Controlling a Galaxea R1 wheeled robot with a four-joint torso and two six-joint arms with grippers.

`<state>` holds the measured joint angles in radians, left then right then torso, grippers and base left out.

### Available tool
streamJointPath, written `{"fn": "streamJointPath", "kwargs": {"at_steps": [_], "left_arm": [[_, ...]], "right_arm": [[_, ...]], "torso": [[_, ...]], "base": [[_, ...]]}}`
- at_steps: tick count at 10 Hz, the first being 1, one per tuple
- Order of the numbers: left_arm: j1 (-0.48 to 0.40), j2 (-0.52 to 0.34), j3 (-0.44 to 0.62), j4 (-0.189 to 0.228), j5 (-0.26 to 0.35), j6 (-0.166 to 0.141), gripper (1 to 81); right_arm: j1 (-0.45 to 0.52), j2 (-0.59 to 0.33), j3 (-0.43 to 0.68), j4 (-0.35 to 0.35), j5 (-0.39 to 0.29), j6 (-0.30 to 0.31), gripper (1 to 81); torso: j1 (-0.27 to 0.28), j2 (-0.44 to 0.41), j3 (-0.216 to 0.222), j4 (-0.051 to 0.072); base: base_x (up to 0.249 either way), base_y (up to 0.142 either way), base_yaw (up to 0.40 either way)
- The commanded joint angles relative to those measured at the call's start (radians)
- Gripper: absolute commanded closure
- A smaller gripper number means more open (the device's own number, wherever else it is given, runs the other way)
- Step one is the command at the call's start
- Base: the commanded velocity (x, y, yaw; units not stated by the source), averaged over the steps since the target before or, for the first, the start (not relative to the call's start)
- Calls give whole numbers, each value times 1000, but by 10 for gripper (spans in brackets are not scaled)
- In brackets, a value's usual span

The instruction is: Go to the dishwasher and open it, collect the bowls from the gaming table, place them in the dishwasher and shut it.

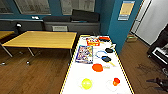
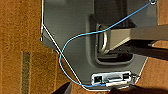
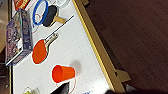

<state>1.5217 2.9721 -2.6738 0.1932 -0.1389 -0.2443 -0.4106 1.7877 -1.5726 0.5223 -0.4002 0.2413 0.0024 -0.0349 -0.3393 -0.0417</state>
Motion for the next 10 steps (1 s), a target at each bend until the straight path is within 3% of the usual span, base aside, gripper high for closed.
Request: {"fn": "streamJointPath", "kwargs": {"at_steps": [1,2,3,4,6,10], "left_arm": [[-7,-2,3,-11,58,-4,10],[-7,-2,3,-11,58,-4,10],[-7,-2,3,-9,58,-4,10],[-7,-2,2,-11,58,-4,10],[-7,-4,0,-11,58,-4,10],[-8,-2,-1,-11,58,-4,10]], "right_arm": [[141,-19,-41,16,-83,12,10],[147,0,-55,15,-83,13,10],[149,28,-73,16,-83,13,10],[157,54,-102,24,-83,13,10],[170,98,-150,13,-74,58,10],[203,210,-298,15,-68,72,10]], "torso": [[0,0,-142,0],[0,0,-97,0],[0,1,-125,0],[1,1,-81,0],[1,2,-106,0],[2,2,-109,0]], "base": [[0,0,0],[0,0,0],[0,0,0],[0,0,0],[0,0,0],[0,0,0]]}}
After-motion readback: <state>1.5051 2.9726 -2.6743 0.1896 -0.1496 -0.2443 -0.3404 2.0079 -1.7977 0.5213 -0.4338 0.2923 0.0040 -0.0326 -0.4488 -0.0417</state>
